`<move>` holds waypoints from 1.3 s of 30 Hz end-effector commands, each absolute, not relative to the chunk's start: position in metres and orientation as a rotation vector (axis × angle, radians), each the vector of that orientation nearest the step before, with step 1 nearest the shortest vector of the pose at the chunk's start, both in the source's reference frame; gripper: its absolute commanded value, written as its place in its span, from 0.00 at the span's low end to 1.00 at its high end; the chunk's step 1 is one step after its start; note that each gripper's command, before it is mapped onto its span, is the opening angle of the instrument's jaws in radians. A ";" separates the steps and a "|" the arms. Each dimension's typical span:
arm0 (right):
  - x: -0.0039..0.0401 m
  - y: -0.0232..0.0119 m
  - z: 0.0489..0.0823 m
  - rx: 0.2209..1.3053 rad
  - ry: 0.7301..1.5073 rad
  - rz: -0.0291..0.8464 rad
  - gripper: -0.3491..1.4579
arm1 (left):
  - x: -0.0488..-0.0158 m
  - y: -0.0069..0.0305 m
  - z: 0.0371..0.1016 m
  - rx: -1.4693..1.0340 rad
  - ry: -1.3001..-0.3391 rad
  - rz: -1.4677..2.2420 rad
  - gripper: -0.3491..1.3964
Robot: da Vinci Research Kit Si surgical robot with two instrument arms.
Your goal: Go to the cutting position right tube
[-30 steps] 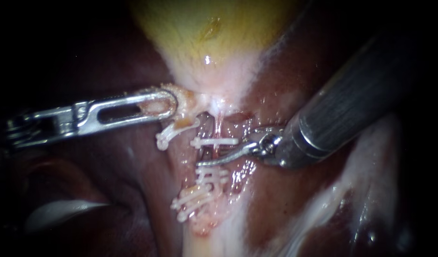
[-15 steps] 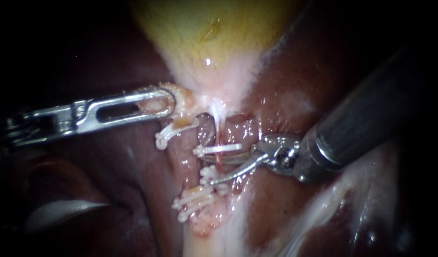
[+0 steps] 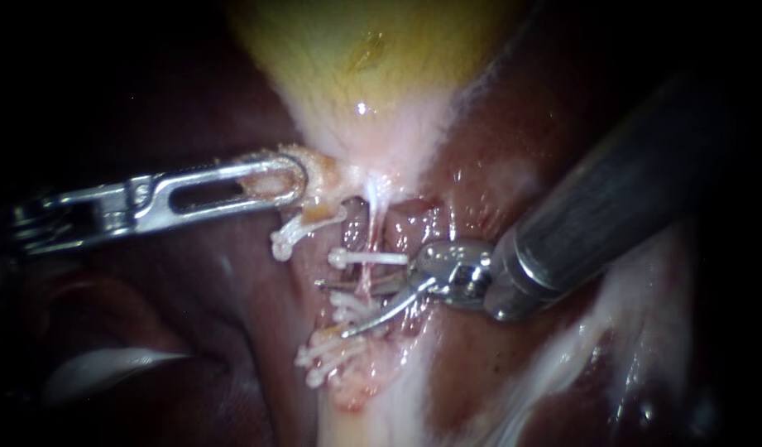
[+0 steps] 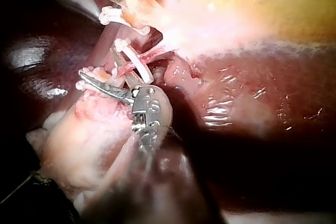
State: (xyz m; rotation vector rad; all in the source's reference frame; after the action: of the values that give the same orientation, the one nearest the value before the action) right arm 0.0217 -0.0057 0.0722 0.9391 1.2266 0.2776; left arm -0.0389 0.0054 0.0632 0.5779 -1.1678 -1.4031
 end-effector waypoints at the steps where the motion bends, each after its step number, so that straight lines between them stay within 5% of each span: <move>1: 0.0219 -0.0056 0.0722 0.934 1.232 0.287 0.91 | -0.0389 0.0054 0.0632 0.578 -1.167 -1.403 0.00; 16: 0.0236 -0.0051 0.0727 0.912 1.301 0.330 0.96 | -0.0390 0.0054 0.0632 0.577 -1.167 -1.404 0.00; 39: 0.0245 -0.0056 0.0729 0.957 1.275 0.396 0.97 | -0.0391 0.0054 0.0632 0.576 -1.168 -1.404 0.00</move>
State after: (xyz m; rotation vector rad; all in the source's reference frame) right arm 0.0245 -0.0056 0.0730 0.9559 1.2749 0.3970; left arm -0.0391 0.0054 0.0631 0.5765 -1.1675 -1.4041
